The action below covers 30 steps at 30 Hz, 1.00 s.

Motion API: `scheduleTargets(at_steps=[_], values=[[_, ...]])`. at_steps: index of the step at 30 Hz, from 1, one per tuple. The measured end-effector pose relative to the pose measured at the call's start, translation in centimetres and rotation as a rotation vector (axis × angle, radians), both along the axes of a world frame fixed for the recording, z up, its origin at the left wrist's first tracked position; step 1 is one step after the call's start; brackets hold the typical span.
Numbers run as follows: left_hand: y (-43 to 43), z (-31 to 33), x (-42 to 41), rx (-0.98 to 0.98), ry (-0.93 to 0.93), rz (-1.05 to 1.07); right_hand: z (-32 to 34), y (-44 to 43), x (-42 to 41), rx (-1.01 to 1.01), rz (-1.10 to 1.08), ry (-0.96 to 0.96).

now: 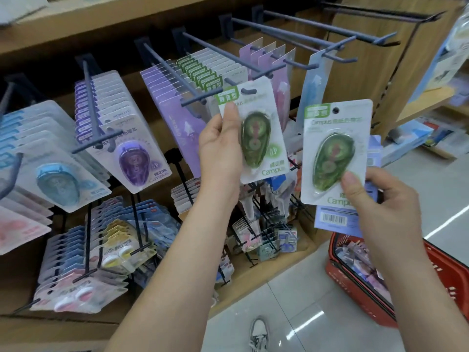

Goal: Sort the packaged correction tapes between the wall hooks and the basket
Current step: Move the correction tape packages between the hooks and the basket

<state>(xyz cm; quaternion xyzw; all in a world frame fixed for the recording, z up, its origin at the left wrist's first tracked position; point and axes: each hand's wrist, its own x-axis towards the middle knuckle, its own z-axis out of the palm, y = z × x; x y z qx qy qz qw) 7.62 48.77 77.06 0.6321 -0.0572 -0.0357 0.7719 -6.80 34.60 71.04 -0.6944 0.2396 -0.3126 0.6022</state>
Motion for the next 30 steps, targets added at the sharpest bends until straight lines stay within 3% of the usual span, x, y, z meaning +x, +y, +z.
scheduleTargets(at_steps=[4,7,12,19,22,25,27,30], values=[[1.0,-1.6,-2.0,0.123,0.010,-0.253,0.1,0.3,0.5,-0.001,0.055,0.004],[1.8,-2.6,-2.4,0.223,0.002,-0.135,0.4,1.0,1.3,-0.012,0.109,0.001],[1.8,-2.2,-0.6,0.148,0.072,0.001,0.7,1.4,2.3,0.051,0.179,-0.017],[1.4,-3.3,-0.2,0.057,0.311,0.023,1.3,2.4,3.4,0.060,0.231,-0.031],[2.8,-4.0,-1.4,0.147,0.387,-0.044,1.5,2.8,3.7,0.069,0.261,-0.045],[3.6,-3.0,-2.7,0.091,0.302,-0.049,1.6,3.1,3.9,0.087,0.307,-0.065],[3.5,-1.5,-3.1,-0.019,0.157,-0.080,1.7,3.3,3.9,0.093,0.331,-0.067],[2.5,0.1,-3.1,-0.011,-0.023,-0.156,1.6,3.6,4.1,0.080,0.355,-0.074]])
